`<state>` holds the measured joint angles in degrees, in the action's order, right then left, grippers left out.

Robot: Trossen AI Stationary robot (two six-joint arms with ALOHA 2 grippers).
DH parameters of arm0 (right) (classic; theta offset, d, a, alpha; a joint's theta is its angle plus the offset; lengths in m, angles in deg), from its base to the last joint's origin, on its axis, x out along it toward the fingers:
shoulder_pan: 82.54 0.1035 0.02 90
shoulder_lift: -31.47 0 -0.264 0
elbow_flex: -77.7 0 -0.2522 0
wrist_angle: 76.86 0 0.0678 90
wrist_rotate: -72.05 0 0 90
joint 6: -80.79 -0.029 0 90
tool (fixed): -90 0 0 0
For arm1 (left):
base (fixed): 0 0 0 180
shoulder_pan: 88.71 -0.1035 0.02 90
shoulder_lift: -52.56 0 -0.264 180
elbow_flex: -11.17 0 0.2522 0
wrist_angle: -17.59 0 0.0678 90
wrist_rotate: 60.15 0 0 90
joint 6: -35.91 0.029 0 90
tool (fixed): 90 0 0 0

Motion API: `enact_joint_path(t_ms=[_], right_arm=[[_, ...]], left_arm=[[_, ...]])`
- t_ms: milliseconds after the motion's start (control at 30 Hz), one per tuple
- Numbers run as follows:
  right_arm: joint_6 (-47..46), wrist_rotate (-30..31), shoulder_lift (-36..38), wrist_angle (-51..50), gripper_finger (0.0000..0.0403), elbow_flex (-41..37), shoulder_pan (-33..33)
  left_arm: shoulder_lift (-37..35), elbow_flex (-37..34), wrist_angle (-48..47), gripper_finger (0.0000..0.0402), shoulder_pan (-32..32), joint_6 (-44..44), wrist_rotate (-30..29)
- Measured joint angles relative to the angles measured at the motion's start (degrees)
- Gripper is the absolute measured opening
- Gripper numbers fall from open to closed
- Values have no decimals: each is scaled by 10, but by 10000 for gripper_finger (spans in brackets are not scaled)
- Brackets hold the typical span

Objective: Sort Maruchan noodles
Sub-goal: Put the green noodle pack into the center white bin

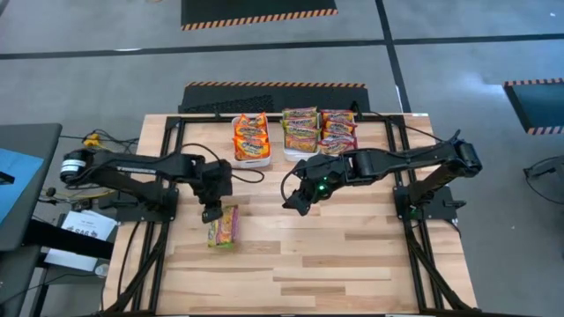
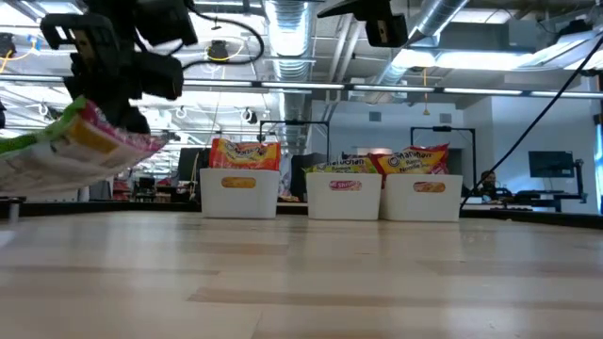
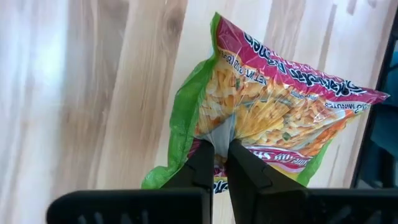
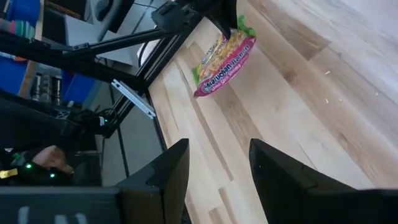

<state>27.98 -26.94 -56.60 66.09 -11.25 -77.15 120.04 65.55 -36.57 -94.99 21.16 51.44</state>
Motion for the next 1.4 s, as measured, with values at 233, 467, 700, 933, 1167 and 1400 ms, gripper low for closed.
enact_joint_path(t_ms=[233,467,700,933,1167,1400], right_arm=[[-14,-1,-2,1,193,0,0],[-13,0,-4,5,193,0,-15],[-12,14,-4,31,193,0,-37],[-25,16,-4,41,193,0,-60],[-28,16,-4,45,193,0,-63],[-20,16,-4,27,193,0,-63]], left_arm=[[-53,4,-2,7,25,10,-51],[-52,80,-56,7,52,78,-147],[-24,174,-85,6,64,170,-261],[43,265,-95,6,64,285,-288],[150,372,-139,6,64,366,-317],[225,454,-157,6,74,420,-340]])
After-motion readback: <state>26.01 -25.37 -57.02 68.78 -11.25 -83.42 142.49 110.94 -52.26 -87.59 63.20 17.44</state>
